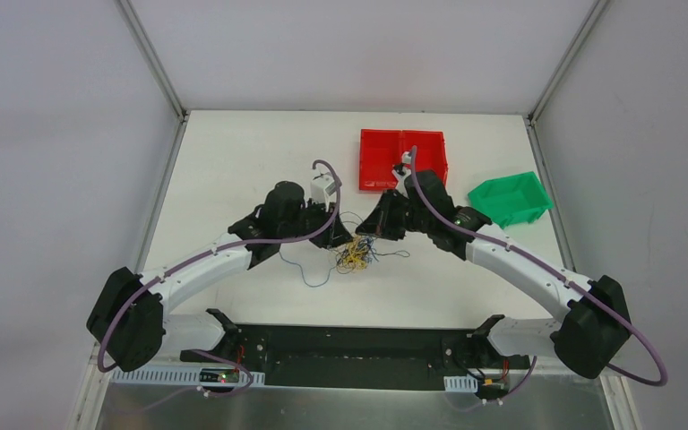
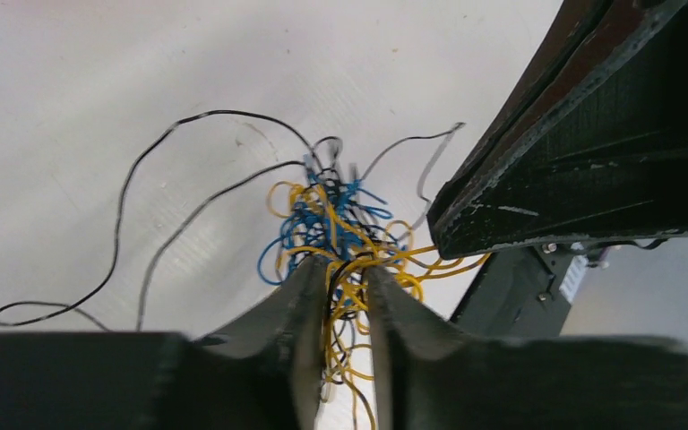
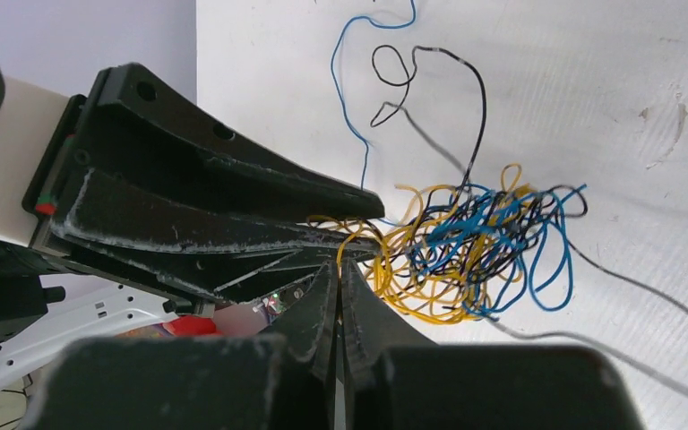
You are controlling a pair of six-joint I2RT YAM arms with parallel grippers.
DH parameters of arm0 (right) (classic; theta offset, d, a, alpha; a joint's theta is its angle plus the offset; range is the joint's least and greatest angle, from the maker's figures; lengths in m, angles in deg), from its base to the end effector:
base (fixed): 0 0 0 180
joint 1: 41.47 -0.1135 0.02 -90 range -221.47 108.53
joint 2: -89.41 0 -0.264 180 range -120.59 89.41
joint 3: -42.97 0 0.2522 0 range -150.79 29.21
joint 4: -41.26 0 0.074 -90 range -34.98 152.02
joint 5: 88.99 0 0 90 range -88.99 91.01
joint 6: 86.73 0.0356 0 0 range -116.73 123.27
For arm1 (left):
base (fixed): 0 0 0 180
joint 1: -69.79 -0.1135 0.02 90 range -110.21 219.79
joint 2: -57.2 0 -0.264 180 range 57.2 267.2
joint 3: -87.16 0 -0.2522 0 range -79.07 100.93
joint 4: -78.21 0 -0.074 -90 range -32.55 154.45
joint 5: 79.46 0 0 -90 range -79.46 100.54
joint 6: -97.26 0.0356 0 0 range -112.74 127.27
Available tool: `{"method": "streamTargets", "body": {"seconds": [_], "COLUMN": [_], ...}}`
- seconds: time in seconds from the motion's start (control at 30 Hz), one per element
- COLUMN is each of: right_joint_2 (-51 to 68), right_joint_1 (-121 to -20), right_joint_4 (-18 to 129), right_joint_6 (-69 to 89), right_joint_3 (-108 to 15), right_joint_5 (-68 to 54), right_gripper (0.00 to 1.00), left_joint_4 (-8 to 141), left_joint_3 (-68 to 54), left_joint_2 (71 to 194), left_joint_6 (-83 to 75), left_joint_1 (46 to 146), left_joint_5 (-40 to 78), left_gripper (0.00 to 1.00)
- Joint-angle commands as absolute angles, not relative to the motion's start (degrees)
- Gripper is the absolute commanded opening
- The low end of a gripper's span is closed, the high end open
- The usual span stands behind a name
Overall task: Untangle the cables
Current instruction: Untie the cable.
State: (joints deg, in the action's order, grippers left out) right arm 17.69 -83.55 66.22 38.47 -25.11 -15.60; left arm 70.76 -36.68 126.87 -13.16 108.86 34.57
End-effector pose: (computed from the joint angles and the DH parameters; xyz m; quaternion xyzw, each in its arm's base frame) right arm 0.2038 0.1978 0.2964 -0.1247 0.8449 0.4125 0.3170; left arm 0.2028 -0.1833 0.2640 0.2470 0.7761 -0.4239 0.3962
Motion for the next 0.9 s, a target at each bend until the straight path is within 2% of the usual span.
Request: {"method": "streamTargets", "body": {"seconds": [0.0, 0.07, 0.1, 0.13, 0.17, 0.2, 0.23, 0.37, 0.57, 0.7, 0.87], "right_joint_2": [19.2, 19.3, 19.5, 19.9, 20.5, 21.4, 22.2, 25.2, 30.3, 36.5, 38.0], "right_joint_1": [-83.2, -83.1, -82.9, -82.8, -82.7, -82.5, -82.3, -80.9, -81.4, -85.7, -87.3], "right_joint_4": [64.6, 64.9, 65.3, 65.8, 66.0, 66.1, 66.0, 64.7, 59.0, 51.7, 48.0], "right_joint_6": [39.7, 39.7, 39.6, 39.5, 39.5, 39.3, 39.0, 36.0, 23.1, 15.9, 13.6], "right_joint_3": [-26.5, -26.2, -25.9, -25.5, -24.8, -23.8, -22.8, -17.7, -6.6, -0.1, 0.1], "right_joint_5": [-16.8, -16.5, -15.7, -14.5, -13.3, -12.2, -11.2, -10.1, -11.3, -8.5, -9.2], "right_gripper": [0.0, 0.03, 0.21, 0.45, 0.62, 0.73, 0.78, 0.8, 0.65, 0.66, 0.66], "left_joint_4": [75.7, 75.4, 74.7, 74.0, 73.7, 73.6, 73.9, 75.0, 74.5, 74.5, 74.4], "left_joint_3": [-34.3, -34.3, -34.3, -34.4, -34.8, -35.2, -35.7, -36.6, -35.7, -34.2, -32.5], "left_joint_2": [127.7, 127.9, 127.9, 127.7, 127.3, 126.8, 126.4, 125.1, 124.3, 125.2, 126.8], "left_joint_6": [-14.5, -15.1, -15.3, -15.3, -15.5, -15.6, -15.7, -16.3, -17.2, -18.1, -19.4], "left_joint_1": [109.3, 109.3, 109.3, 109.3, 109.3, 109.3, 109.3, 109.2, 109.2, 109.2, 109.3], "left_joint_5": [37.3, 36.1, 34.7, 33.3, 32.1, 31.6, 31.5, 33.1, 34.4, 37.2, 39.6], "left_gripper": [0.16, 0.0, 0.0, 0.0, 0.0, 0.0, 0.0, 0.0, 0.0, 0.0, 0.0]}}
